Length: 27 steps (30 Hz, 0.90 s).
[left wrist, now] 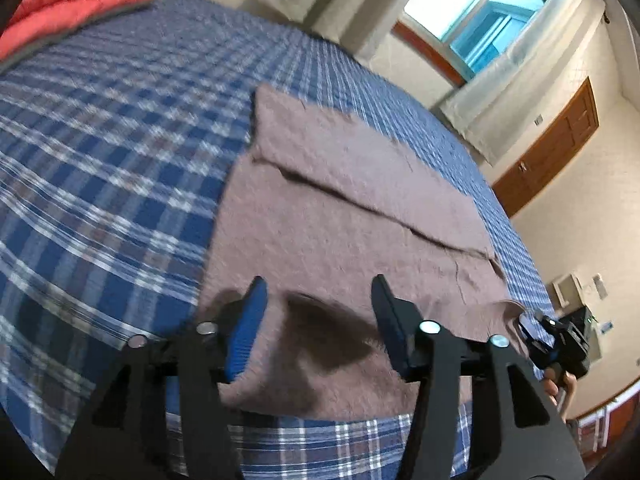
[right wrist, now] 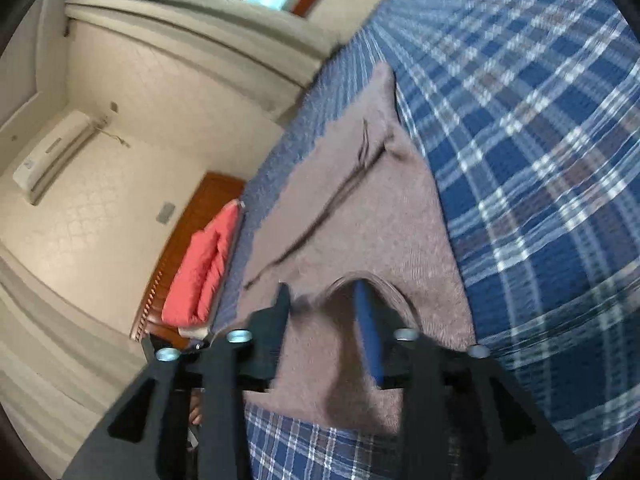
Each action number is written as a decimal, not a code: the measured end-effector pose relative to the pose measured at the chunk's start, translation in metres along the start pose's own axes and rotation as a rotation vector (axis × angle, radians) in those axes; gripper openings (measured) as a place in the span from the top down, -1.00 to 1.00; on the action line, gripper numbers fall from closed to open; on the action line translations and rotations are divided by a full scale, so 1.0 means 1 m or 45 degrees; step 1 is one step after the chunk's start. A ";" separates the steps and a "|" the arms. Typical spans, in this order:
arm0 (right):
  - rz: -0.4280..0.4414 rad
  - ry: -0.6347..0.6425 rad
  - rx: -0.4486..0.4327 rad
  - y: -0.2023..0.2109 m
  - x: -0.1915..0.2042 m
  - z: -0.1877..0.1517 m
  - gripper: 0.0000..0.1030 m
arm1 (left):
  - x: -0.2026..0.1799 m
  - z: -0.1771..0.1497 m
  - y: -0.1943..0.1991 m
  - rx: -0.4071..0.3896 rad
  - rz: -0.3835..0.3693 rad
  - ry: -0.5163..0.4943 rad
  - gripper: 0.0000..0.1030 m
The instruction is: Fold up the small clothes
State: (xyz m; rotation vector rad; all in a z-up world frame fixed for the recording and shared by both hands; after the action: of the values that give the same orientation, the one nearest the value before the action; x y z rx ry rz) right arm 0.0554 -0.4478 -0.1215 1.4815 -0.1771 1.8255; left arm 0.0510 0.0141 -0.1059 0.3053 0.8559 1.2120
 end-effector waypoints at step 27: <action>0.002 0.017 -0.065 0.008 -0.005 -0.006 0.06 | -0.031 0.007 -0.030 0.102 0.151 -0.415 -0.07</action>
State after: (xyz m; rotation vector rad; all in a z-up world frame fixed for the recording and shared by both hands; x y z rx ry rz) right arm 0.0458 -0.4530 -0.1253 1.4345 -0.2165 1.8184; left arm 0.0743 -0.0229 -0.1074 0.6083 0.6099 1.1975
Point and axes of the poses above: each gripper's, at about its wrist camera, not at the fingertips, and y roughly against the way its jaws point, x to its left, z to its top, the point moved 5 cm from there along -y, roughly the way its jaws point, and after that the axes turned 6 degrees about -y, right-handed, at the moved point
